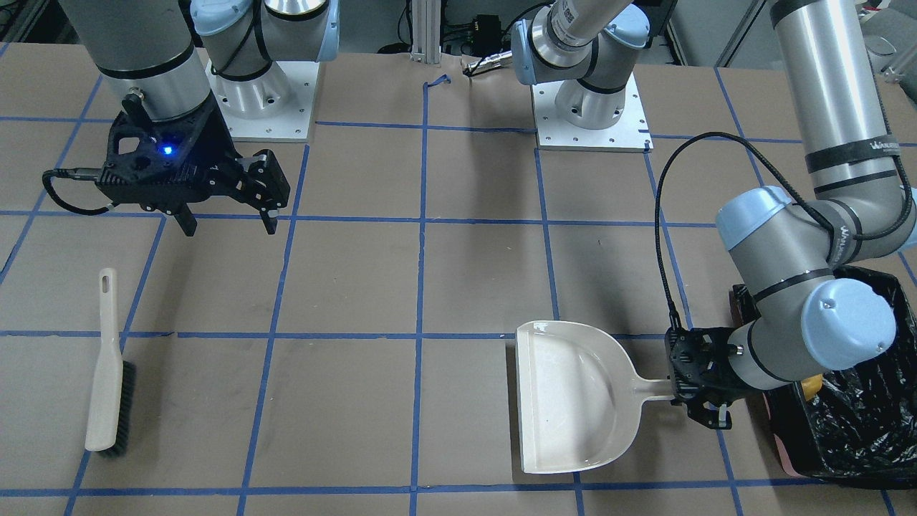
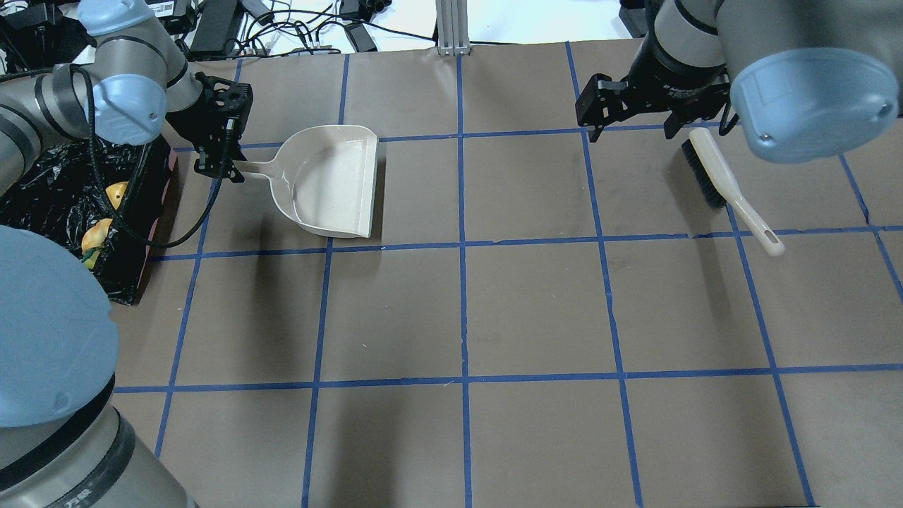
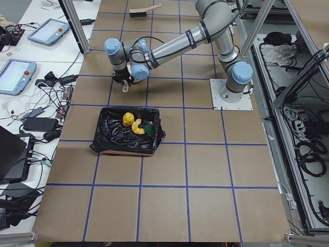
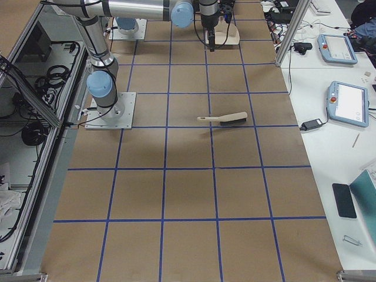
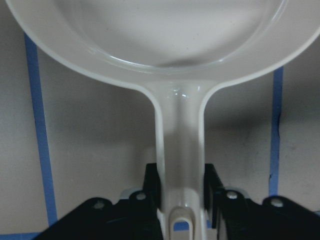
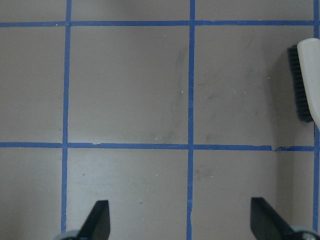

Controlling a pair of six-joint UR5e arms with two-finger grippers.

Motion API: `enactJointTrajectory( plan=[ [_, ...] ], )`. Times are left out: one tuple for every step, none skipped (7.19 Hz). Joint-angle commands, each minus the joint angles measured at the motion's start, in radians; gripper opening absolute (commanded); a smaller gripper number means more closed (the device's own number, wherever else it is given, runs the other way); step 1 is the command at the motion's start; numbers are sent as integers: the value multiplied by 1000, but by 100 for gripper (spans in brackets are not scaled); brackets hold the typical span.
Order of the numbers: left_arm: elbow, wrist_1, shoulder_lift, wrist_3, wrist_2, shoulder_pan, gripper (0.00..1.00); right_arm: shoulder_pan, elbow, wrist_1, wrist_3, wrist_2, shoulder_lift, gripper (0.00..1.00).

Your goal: Sweep and dump trash into bin

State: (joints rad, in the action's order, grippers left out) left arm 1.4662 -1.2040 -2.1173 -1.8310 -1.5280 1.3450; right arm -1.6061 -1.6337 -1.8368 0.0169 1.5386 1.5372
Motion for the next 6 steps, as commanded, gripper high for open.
enactJointTrajectory(
  plan=[
    [22,9,-3,-1,-1,6,6,0,0,-1,0,0,0,100],
    [23,11,-4,-4,0,6,33,0,0,-1,0,0,0,100],
    [26,11,-3,-4,0,8,48,0,0,1,0,0,0,100],
    [26,12,-1,-4,0,8,55,0,0,1,0,0,0,100],
    [26,11,0,-1,-3,8,70,0,0,1,0,0,0,100],
    [25,11,10,-2,-4,6,74,0,-2,-1,0,0,0,100]
  ],
)
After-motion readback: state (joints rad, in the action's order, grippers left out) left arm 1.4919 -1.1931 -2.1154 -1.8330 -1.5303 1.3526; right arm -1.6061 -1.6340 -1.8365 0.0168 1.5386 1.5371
